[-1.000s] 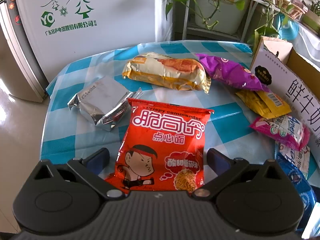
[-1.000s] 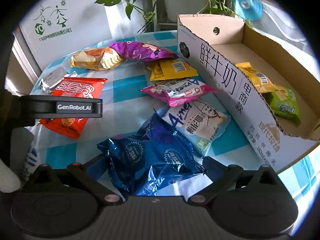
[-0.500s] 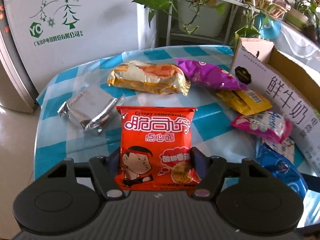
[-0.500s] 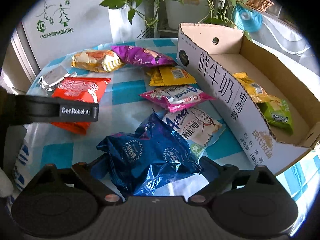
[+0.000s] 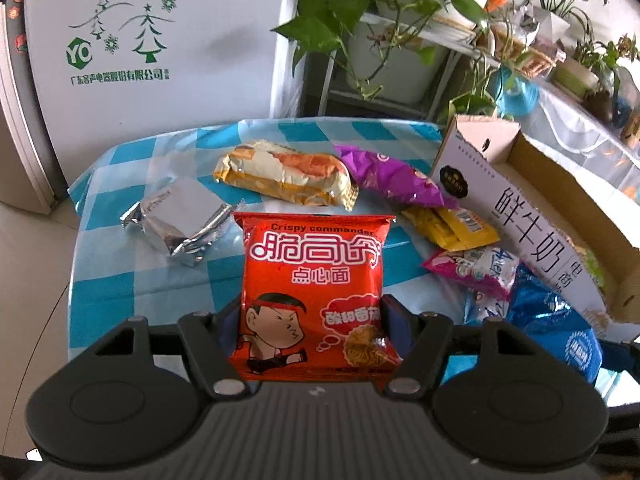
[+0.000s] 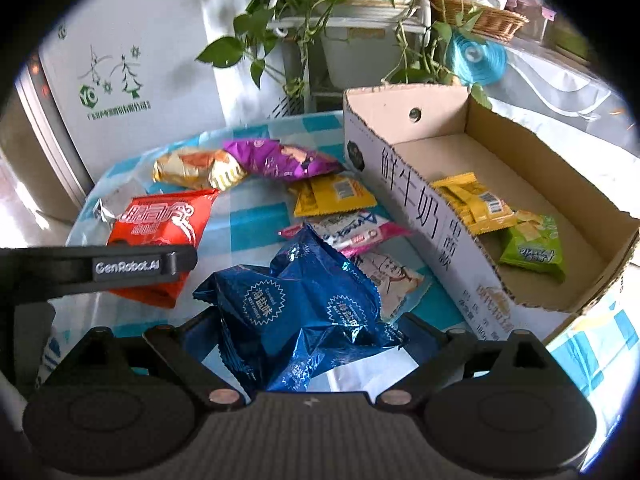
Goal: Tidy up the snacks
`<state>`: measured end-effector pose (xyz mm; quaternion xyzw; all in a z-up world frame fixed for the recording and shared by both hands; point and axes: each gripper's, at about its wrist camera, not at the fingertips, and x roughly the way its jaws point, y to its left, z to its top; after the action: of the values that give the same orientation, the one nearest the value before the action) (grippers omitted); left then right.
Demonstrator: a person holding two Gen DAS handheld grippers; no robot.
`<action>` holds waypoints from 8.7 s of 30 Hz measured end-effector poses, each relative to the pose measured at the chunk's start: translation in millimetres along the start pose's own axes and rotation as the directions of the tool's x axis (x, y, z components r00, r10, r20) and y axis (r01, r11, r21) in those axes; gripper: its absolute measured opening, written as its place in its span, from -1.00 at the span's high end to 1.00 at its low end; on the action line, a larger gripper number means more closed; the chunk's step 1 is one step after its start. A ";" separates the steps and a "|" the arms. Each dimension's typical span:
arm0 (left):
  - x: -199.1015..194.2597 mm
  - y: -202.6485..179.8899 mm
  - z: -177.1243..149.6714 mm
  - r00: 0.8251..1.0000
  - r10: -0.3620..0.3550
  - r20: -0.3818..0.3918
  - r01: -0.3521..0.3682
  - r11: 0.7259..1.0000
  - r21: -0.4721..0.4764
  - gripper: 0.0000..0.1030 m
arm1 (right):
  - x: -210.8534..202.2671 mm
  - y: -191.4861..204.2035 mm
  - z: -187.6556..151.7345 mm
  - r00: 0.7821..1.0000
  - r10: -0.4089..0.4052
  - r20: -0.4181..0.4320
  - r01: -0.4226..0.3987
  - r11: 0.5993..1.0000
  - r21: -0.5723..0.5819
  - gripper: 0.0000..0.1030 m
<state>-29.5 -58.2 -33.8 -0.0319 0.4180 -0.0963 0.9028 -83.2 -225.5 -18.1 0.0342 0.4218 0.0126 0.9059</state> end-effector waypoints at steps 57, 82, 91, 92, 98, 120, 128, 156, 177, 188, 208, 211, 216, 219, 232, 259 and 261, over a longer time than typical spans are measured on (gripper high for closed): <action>-14.6 -122.5 57.8 0.969 -0.218 0.115 0.206 0.973 0.108 -0.34 | -36.7 -157.9 98.4 0.985 -0.023 0.171 -0.044 0.926 0.376 -0.91; 4.2 -201.5 73.5 0.953 -0.295 0.064 0.277 0.938 0.207 -0.71 | -31.8 -204.8 93.0 0.987 -0.078 0.138 -0.017 0.814 0.580 -0.99; -4.2 -168.9 79.8 0.966 -0.249 0.065 0.236 0.957 0.168 -0.72 | -30.9 -199.2 95.7 0.987 -0.046 0.153 -0.048 0.830 0.555 -1.00; -5.2 -165.1 81.1 0.967 -0.247 0.067 0.234 0.958 0.165 -0.72 | -30.6 -198.4 96.0 0.987 -0.045 0.154 -0.048 0.833 0.551 -1.00; -9.9 -144.3 88.8 0.970 -0.233 0.069 0.220 0.964 0.152 -0.73 | -29.2 -196.1 97.8 0.987 -0.027 0.158 -0.063 0.841 0.538 -1.00; -15.2 -114.4 95.6 0.973 -0.217 0.085 0.204 0.970 0.136 -0.73 | -15.3 -202.0 94.3 0.992 -0.016 0.124 -0.064 0.789 0.611 -1.00; -20.5 -103.2 92.9 0.975 -0.210 0.078 0.192 0.962 0.193 -0.73 | -8.4 -196.3 94.1 0.992 0.061 0.111 -0.113 0.824 0.555 -1.00; -20.1 -50.5 91.2 0.966 -0.239 0.099 0.236 0.971 0.036 -0.73 | 94.4 -152.9 111.0 0.986 -0.011 -0.166 0.052 0.968 0.247 -1.00; 15.4 -11.2 113.2 0.996 -0.079 0.046 0.084 0.988 -0.127 -0.73 | 26.4 -117.7 133.6 0.997 -0.005 0.073 0.004 1.000 0.014 -1.00; 63.9 8.6 133.2 0.999 -0.018 -0.028 0.012 0.973 -0.229 -0.73 | 27.8 -84.1 140.0 0.988 0.129 0.089 -0.121 0.989 -0.089 -1.00; 126.1 20.5 140.6 0.979 0.127 -0.157 -0.152 0.975 -0.163 -0.88 | 58.0 -11.1 128.5 0.972 0.235 0.004 -0.218 0.908 -0.357 -0.56; 128.4 27.7 135.2 0.976 0.118 -0.181 -0.150 0.972 -0.180 -0.88 | 68.0 -2.7 126.7 0.971 0.237 -0.018 -0.226 0.900 -0.373 -0.48; 125.3 33.1 131.0 0.975 0.125 -0.185 -0.150 0.980 -0.130 -0.90 | 86.1 6.5 123.9 0.972 0.227 -0.057 -0.232 0.896 -0.380 -0.43; 123.4 36.1 129.9 0.972 0.147 -0.186 -0.165 0.982 -0.086 -0.91 | 95.4 8.4 123.7 0.973 0.220 -0.072 -0.230 0.900 -0.370 -0.41; 109.2 42.2 123.2 0.967 0.136 -0.213 -0.114 0.987 0.113 -0.92 | 129.7 21.7 120.6 0.976 0.193 -0.099 -0.216 0.905 -0.365 -0.54; 99.4 48.3 122.1 0.977 0.010 -0.213 0.002 0.999 0.054 -0.75 | 140.0 8.6 139.9 0.968 0.207 -0.138 -0.234 0.946 -0.223 -0.64; 100.1 51.9 122.7 0.977 0.025 -0.214 -0.015 0.999 0.047 -0.74 | 145.0 10.3 139.2 0.970 0.202 -0.134 -0.229 0.947 -0.227 -0.64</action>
<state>134.7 -30.2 -36.3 0.0030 0.5108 -0.0993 0.8539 116.7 -214.9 -38.7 -0.0309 0.4597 0.1646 0.8722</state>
